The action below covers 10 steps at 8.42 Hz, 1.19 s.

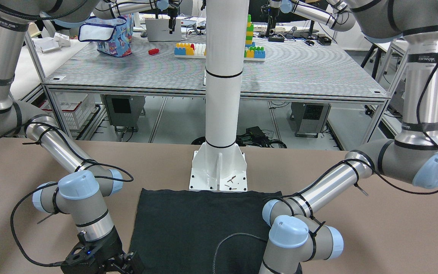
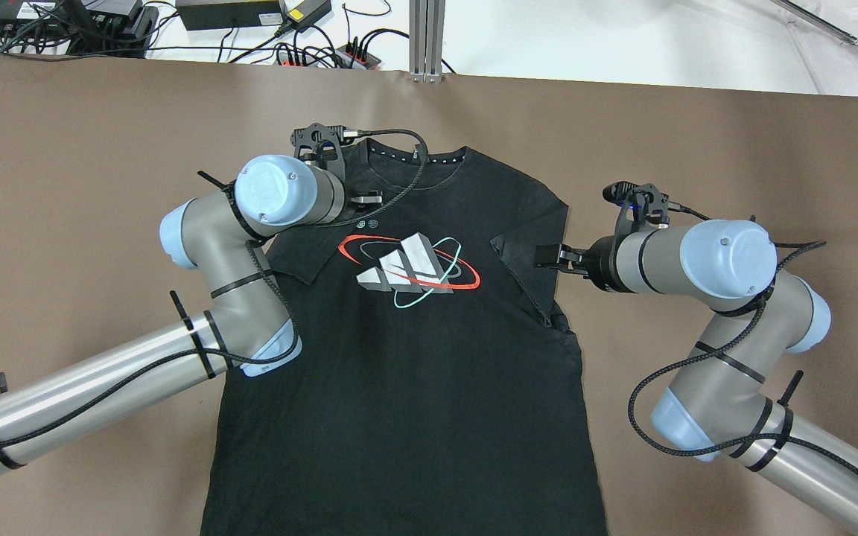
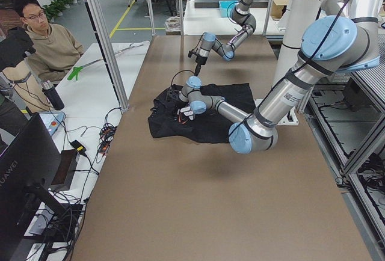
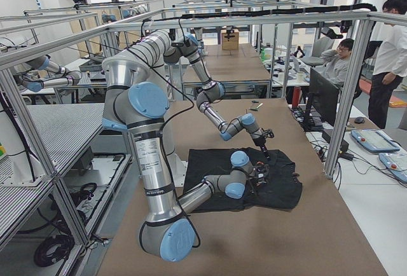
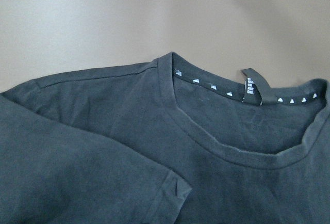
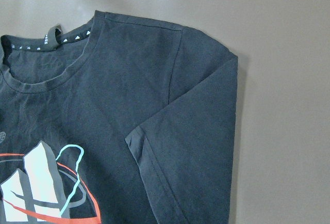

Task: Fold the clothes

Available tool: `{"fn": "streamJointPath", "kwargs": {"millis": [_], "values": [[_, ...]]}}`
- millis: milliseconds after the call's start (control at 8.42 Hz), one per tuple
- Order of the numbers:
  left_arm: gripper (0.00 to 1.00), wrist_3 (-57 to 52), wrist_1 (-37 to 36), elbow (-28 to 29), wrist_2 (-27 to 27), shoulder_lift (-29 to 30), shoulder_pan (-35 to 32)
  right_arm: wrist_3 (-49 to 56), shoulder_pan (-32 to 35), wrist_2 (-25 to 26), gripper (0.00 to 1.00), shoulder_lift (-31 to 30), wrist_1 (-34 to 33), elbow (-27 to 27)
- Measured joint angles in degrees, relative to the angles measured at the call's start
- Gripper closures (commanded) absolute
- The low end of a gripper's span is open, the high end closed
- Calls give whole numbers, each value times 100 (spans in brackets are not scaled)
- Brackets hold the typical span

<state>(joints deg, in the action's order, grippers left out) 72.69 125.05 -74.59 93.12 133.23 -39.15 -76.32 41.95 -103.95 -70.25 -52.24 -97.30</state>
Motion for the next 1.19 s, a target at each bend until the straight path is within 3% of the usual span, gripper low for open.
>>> {"fn": "streamJointPath", "kwargs": {"millis": [237,356,594,712,1068,1187], "values": [[0,697,-250,-1406,-8,-1018,253,-889,-412,691,6,6,-468,-322],[0,1025,-363,-2098,-20,-1574,427,-1242,-832,1237,7,-24,-1047,-730],[2,1603,-439,-2993,-295,-2275,803,-1935,-1510,1793,8,-353,-2011,-1623],[2,1793,-461,-3288,-560,-2481,1060,-2352,-1863,2035,10,-688,-2182,-1959],[3,2036,-527,-3716,-1112,-2776,1563,-3410,-3054,2672,34,-1887,-2296,-2681],[3,2054,-611,-3812,-1204,-2801,1647,-3721,-3534,2909,36,-2175,-2306,-2831]]}}
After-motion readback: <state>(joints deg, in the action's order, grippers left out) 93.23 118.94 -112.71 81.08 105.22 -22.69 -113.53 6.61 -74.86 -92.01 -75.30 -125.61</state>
